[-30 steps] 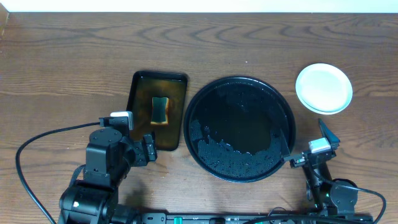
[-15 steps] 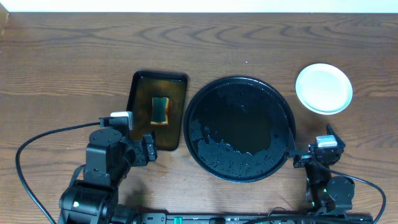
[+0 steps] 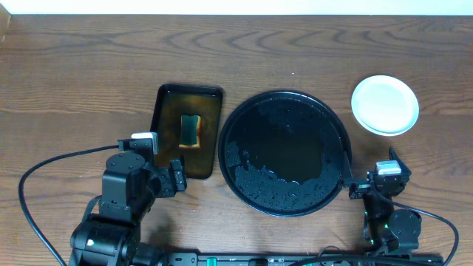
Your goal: Clean dirty plates on tray and stack at the side
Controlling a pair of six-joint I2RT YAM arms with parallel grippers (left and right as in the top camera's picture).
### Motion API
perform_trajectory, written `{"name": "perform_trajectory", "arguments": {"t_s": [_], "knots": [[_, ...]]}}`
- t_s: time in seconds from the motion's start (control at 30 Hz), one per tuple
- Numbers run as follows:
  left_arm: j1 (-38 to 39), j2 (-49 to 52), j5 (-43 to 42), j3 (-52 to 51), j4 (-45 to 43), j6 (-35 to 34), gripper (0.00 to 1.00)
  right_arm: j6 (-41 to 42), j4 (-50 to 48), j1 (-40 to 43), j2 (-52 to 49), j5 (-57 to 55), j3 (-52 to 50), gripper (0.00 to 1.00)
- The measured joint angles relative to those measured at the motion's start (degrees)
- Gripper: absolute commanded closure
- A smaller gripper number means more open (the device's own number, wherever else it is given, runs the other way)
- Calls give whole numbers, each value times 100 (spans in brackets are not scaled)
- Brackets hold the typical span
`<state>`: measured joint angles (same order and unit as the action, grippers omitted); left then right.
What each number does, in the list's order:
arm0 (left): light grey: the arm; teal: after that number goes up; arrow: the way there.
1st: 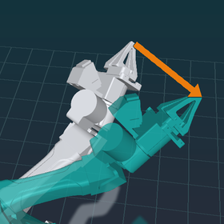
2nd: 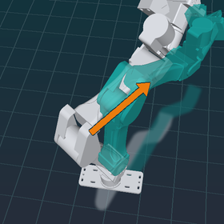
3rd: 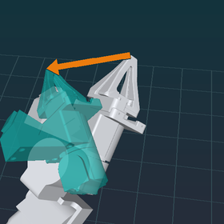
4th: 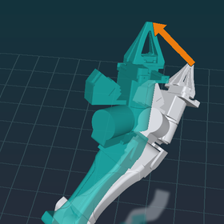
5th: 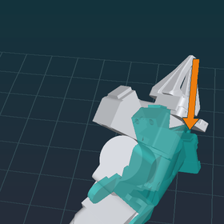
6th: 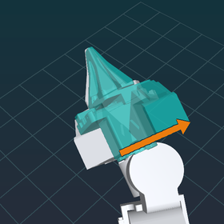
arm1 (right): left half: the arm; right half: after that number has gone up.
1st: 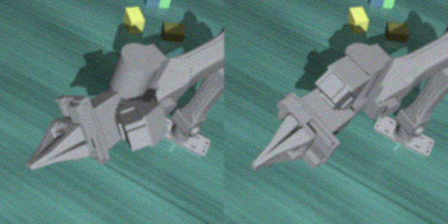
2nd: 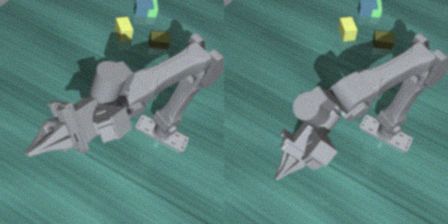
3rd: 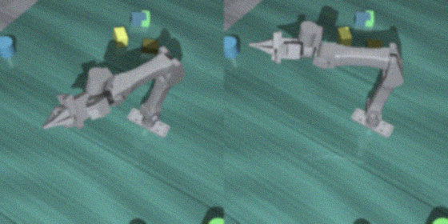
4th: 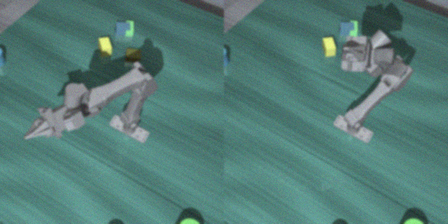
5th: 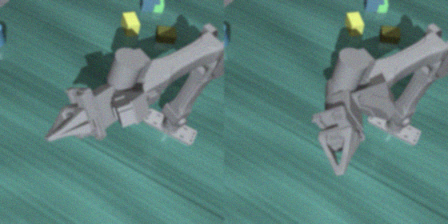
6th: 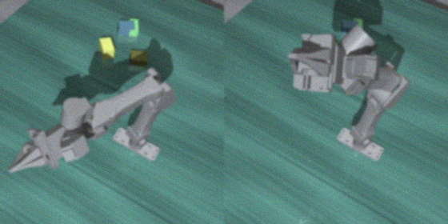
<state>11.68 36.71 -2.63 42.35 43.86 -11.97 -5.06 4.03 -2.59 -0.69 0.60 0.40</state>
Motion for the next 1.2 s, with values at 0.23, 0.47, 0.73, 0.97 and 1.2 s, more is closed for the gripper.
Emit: {"name": "perform_trajectory", "arguments": {"t_s": [0.23, 0.47, 0.73, 0.97, 1.2], "knots": [[0, 0, 0, 0, 0, 0, 11, 0, 0, 0, 0, -2, 0, 1], [0, 0, 0, -2, 0, 0, 10, 0, 0, 0, 0, -2, 0, 1], [0, 0, 0, -2, 0, 2, 11, -2, 0, 0, 0, -2, 0, 1], [-7, -28, 42, -15, 92, 39, 10, -2, 0, 0, 0, -2, 0, 1], [-444, -916, 133, -807, -455, 133, 11, -4, 0, 0, 0, -17, 0, 1]]}}
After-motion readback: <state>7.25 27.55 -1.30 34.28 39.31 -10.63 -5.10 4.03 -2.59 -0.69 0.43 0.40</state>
